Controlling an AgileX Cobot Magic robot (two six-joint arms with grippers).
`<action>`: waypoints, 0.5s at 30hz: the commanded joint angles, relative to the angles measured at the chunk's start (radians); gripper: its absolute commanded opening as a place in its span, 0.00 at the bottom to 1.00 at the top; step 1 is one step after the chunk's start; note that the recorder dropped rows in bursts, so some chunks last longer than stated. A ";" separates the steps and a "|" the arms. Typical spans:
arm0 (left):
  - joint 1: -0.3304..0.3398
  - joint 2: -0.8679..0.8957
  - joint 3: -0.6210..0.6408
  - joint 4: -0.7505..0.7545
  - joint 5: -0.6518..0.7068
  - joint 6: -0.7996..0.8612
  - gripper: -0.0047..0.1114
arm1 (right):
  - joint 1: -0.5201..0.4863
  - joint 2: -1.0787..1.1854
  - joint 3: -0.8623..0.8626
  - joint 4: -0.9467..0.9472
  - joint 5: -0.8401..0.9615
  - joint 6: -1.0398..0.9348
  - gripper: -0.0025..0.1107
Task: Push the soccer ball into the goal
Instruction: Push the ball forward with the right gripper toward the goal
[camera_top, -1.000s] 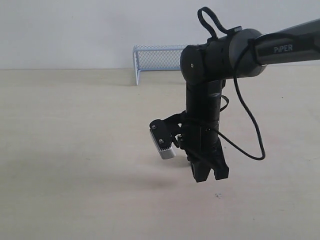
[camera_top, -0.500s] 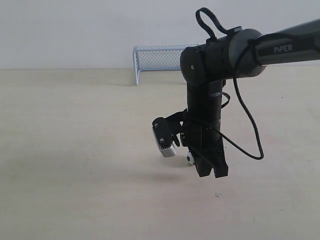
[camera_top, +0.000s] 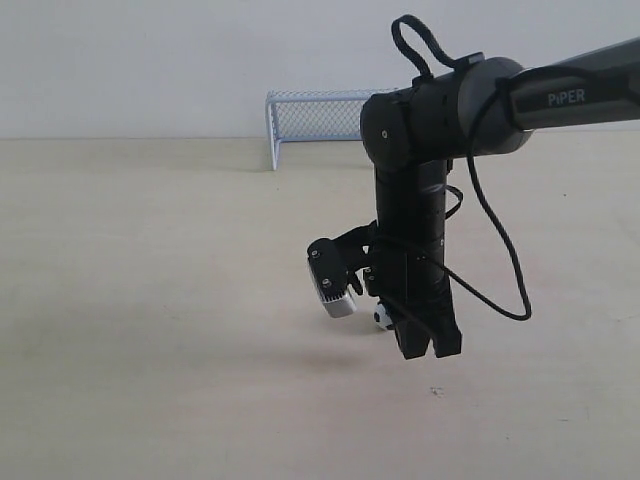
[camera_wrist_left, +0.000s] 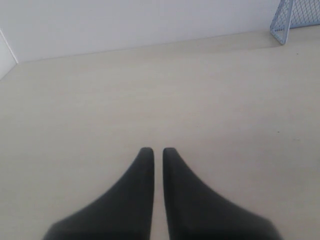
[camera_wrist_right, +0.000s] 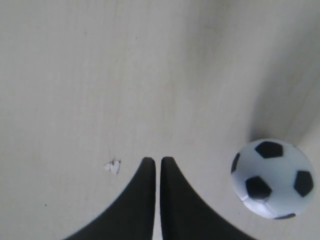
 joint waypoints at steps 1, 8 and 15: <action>-0.008 0.005 -0.004 0.000 -0.003 -0.009 0.09 | 0.002 -0.010 -0.005 -0.007 0.011 -0.018 0.02; -0.008 0.005 -0.004 0.000 -0.003 -0.009 0.09 | 0.002 -0.010 -0.005 -0.007 0.011 -0.050 0.02; -0.008 0.005 -0.004 0.000 -0.003 -0.009 0.09 | 0.002 -0.009 -0.032 -0.137 -0.482 0.195 0.02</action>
